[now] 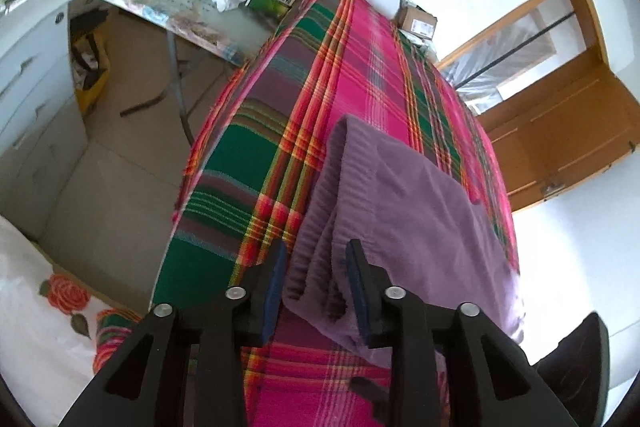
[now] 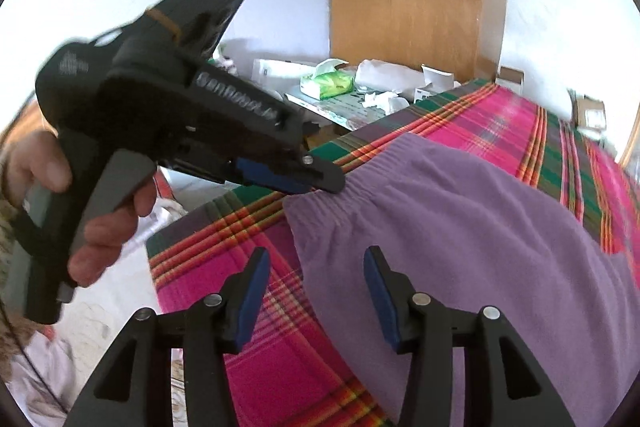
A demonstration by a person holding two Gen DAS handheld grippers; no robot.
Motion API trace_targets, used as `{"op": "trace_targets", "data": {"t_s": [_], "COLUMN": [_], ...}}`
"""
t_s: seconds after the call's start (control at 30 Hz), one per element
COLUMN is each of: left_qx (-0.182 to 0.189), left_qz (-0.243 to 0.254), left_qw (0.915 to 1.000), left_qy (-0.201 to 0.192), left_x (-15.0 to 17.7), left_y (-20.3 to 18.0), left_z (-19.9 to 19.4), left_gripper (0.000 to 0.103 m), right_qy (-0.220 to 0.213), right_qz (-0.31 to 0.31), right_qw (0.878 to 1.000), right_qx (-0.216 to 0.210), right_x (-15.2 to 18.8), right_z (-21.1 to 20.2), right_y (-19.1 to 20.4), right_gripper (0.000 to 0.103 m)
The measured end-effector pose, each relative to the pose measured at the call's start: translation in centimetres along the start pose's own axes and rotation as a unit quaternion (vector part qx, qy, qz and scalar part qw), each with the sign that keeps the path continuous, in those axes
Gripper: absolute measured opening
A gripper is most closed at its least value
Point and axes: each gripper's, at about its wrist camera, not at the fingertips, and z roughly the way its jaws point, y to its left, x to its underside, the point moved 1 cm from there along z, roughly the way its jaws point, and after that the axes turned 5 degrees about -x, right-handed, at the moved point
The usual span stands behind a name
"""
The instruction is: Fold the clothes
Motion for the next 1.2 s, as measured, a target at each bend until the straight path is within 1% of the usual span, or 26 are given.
{"op": "trace_targets", "data": {"t_s": [0.07, 0.13, 0.2, 0.27, 0.4, 0.5, 0.53, 0.57, 0.63, 0.67, 0.7, 0.73, 0.77, 0.83, 0.9, 0.97, 1.0, 1.2], "left_qx": [0.004, 0.006, 0.014, 0.024, 0.029, 0.036, 0.036, 0.036, 0.040, 0.044, 0.044, 0.046, 0.049, 0.056, 0.070, 0.080, 0.084, 0.098], "left_qz": [-0.009, -0.017, -0.022, -0.031, -0.044, -0.048, -0.048, -0.049, -0.051, -0.054, -0.055, -0.052, -0.048, -0.051, -0.065, -0.081, -0.090, -0.110], "left_qw": [1.0000, 0.9998, 0.9996, 0.9991, 0.9985, 0.9979, 0.9979, 0.9978, 0.9974, 0.9971, 0.9969, 0.9969, 0.9969, 0.9962, 0.9944, 0.9925, 0.9912, 0.9866], "left_qy": [0.000, -0.002, 0.002, 0.014, 0.016, 0.023, 0.024, 0.026, 0.029, 0.032, 0.035, 0.037, 0.039, 0.042, 0.044, 0.046, 0.048, 0.071], "left_x": [-0.1, -0.2, -0.5, -0.8, -1.3, -1.5, -1.5, -1.6, -1.7, -1.7, -1.7, -1.7, -1.7, -1.7, -1.8, -2.0, -2.1, -2.2], "left_y": [0.2, 0.3, 0.5, 0.8, 1.1, 1.2, 1.1, 1.1, 1.0, 1.0, 0.9, 0.8, 0.5, 0.3, 0.3, 0.5, 0.6, 0.6], "left_z": [-0.1, -0.3, -0.3, 0.0, 0.1, 0.2, 0.3, 0.3, 0.4, 0.5, 0.6, 0.6, 0.6, 0.6, 0.6, 0.7, 0.8, 1.8], "left_gripper": [0.038, 0.048, 0.048, 0.048, 0.048, 0.048, 0.048, 0.048, 0.048, 0.048, 0.048, 0.048, 0.048, 0.048, 0.048, 0.053, 0.058, 0.059], "right_qy": [0.006, 0.014, 0.028, 0.029, 0.029, 0.026, 0.025, 0.025, 0.022, 0.018, 0.015, 0.010, 0.005, -0.003, -0.015, -0.031, -0.039, -0.075], "right_qz": [-0.008, -0.012, -0.012, -0.010, -0.015, -0.013, -0.009, -0.006, -0.003, -0.001, 0.000, 0.002, 0.005, 0.012, 0.016, 0.016, 0.015, 0.003], "right_qw": [1.000, 0.999, 0.999, 0.998, 0.997, 0.997, 0.997, 0.997, 0.997, 0.997, 0.997, 0.997, 0.997, 0.997, 0.997, 0.997, 0.996, 0.994], "right_qx": [0.012, 0.026, 0.042, 0.049, 0.067, 0.070, 0.070, 0.071, 0.070, 0.071, 0.072, 0.073, 0.075, 0.074, 0.073, 0.073, 0.073, 0.081], "right_x": [-0.4, -0.7, -1.0, -1.3, -1.5, -1.4, -1.4, -1.3, -1.3, -1.3, -1.2, -1.2, -1.2, -1.2, -1.1, -1.0, -1.0, -0.5], "right_z": [0.8, 1.6, 2.5, 3.1, 3.5, 3.4, 3.4, 3.3, 3.2, 3.0, 2.8, 2.6, 2.4, 2.0, 1.4, 0.8, 0.5, -1.3], "right_y": [0.4, 0.6, 0.8, 0.9, 1.2, 1.1, 1.0, 0.9, 0.7, 0.6, 0.5, 0.4, 0.3, 0.0, -0.2, -0.1, 0.0, 0.5], "right_gripper": [0.049, 0.049, 0.049, 0.049, 0.049, 0.049, 0.046, 0.041, 0.038, 0.030, 0.025, 0.018, 0.014, 0.012, 0.011, 0.011, 0.010, 0.010]}}
